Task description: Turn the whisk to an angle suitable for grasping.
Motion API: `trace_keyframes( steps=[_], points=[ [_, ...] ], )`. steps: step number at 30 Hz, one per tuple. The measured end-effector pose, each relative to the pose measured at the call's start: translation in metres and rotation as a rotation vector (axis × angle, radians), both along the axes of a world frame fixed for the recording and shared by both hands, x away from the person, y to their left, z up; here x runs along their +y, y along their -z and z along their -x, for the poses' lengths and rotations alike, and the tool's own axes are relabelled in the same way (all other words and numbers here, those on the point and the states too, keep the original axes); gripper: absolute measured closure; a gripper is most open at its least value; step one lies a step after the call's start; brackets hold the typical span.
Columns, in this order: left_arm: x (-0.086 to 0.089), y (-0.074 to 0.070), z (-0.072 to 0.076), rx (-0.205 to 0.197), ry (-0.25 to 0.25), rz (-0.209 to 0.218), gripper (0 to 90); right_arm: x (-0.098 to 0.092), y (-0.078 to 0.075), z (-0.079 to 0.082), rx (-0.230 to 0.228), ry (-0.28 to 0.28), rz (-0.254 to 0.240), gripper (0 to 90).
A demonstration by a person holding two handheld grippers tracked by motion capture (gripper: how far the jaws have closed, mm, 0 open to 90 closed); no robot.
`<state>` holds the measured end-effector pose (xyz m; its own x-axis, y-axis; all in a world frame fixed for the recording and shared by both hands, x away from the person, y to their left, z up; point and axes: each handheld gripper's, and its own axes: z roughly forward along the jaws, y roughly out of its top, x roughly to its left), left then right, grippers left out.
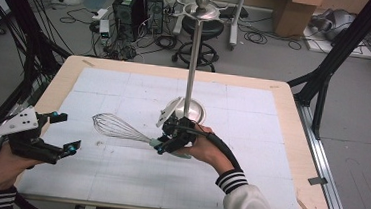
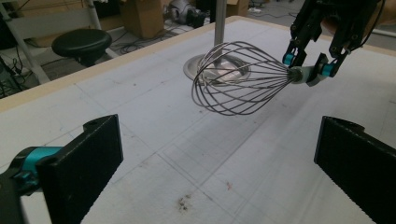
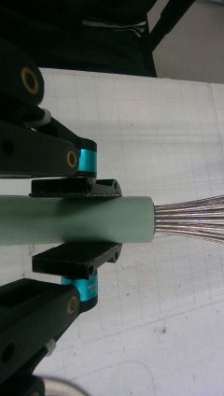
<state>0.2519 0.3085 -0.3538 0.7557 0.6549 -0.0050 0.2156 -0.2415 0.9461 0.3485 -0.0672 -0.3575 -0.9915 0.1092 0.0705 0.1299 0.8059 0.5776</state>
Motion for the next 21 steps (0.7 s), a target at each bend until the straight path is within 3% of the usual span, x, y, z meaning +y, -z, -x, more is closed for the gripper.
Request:
trace_keyframes(
  steps=[4, 7, 8, 12, 13, 14, 16, 18, 21],
  points=[
    [0.000, 0.000, 0.000, 0.001, 0.000, 0.001, 1.7, 0.004, 0.006, 0.000, 0.012, 0.011, -0.009, 69.6],
    [0.000, 0.000, 0.000, 0.000, 0.000, 0.001, 1.7, 0.009, 0.011, 0.001, 0.010, 0.001, 0.010, 69.6],
    [0.000, 0.000, 0.000, 0.000, 0.001, 0.002, 1.7, 0.010, 0.012, 0.005, 0.033, 0.020, 0.035, 69.6],
    [0.000, 0.000, 0.000, 0.001, 0.000, 0.001, 1.7, 0.017, 0.019, 0.004, 0.013, -0.016, 0.027, 69.6],
    [0.000, 0.000, 0.000, 0.002, 0.001, 0.000, 1.7, 0.018, 0.020, 0.007, 0.038, 0.003, 0.038, 69.6],
    [0.000, 0.000, 0.000, 0.002, 0.000, 0.000, 1.7, 0.019, 0.021, 0.005, 0.021, -0.012, 0.035, 69.6],
    [-0.001, 0.000, 0.000, 0.002, 0.002, 0.000, 1.7, 0.021, 0.022, 0.008, 0.039, 0.010, 0.065, 69.6],
    [-0.001, 0.000, 0.000, 0.001, 0.003, -0.004, 1.7, 0.024, 0.026, 0.007, 0.017, -0.001, 0.068, 69.6],
    [-0.002, 0.001, -0.001, 0.003, 0.005, -0.006, 1.7, 0.028, 0.031, 0.008, 0.029, -0.004, 0.068, 69.6]
  ],
)
